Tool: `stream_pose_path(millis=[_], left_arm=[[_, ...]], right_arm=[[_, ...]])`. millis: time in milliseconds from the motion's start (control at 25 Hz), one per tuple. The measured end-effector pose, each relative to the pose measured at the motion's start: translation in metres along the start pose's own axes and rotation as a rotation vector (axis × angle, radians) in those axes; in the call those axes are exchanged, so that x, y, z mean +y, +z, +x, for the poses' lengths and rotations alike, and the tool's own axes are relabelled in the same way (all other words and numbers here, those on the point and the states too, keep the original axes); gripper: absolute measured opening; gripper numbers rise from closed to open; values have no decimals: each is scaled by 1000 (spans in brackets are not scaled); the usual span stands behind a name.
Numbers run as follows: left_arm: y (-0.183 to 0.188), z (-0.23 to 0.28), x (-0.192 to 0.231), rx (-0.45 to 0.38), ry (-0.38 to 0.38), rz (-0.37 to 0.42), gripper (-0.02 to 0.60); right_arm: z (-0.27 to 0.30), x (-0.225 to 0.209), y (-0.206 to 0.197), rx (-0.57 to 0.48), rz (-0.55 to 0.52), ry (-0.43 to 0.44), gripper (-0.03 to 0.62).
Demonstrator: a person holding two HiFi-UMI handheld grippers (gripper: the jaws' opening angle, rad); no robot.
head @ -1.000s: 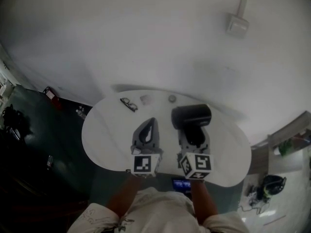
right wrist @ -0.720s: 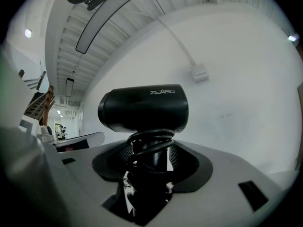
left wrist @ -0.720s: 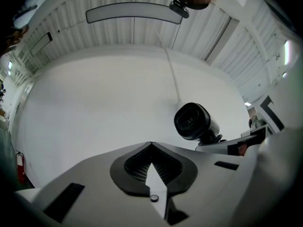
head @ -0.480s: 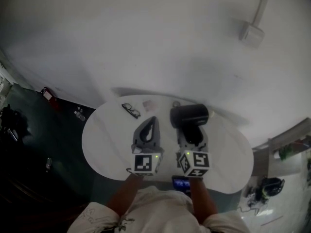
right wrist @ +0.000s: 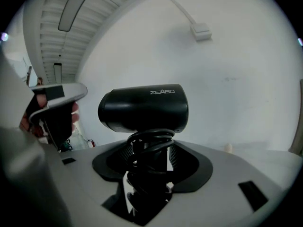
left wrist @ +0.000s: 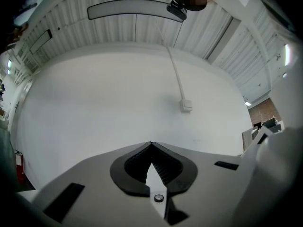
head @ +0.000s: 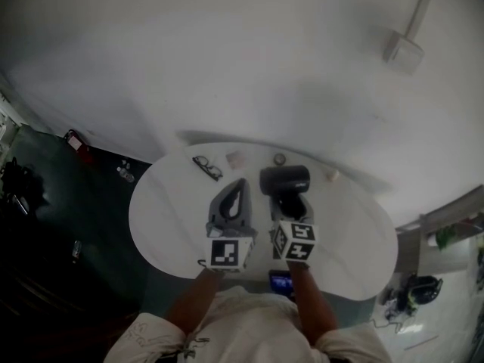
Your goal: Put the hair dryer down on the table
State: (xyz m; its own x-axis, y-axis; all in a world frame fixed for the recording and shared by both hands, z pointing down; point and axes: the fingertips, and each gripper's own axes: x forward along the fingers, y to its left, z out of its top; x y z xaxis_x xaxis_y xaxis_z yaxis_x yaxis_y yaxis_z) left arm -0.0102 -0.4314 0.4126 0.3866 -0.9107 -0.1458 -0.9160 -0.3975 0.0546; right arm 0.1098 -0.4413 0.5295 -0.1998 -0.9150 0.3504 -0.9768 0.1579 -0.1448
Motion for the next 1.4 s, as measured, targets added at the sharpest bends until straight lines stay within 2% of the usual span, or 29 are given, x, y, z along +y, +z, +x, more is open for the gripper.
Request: stream_pose_path(millis=[400, 680, 880, 1000, 1080, 1200, 1280, 1360, 1400], left_arm=[[-3, -5, 5, 3, 15, -20, -5], [-7, -6, 7, 7, 20, -10, -5], [-10, -6, 7, 14, 20, -7, -5], [-14, -8, 8, 22, 23, -18, -5], [-17, -8, 8, 29, 24, -23, -5], [-19, -8, 8, 39, 27, -24, -5], [-20, -9, 8, 40, 28, -17, -5], [-19, -10, 9, 38, 32, -22, -5], [-19, -10, 9, 38, 32, -23, -5]], right_arm=[[47, -1, -101, 309, -28, -4, 249], [62, -7, -142, 434, -61, -23, 249], [63, -17, -177, 579, -61, -47, 249], [64, -15, -189, 612, -68, -44, 249], [61, -11, -198, 651, -52, -35, 249], [44, -2, -222, 815, 45, -20, 249], [51, -5, -219, 815, 31, -25, 249], [60, -11, -208, 767, -49, -50, 249], [65, -6, -205, 746, -66, -35, 249]])
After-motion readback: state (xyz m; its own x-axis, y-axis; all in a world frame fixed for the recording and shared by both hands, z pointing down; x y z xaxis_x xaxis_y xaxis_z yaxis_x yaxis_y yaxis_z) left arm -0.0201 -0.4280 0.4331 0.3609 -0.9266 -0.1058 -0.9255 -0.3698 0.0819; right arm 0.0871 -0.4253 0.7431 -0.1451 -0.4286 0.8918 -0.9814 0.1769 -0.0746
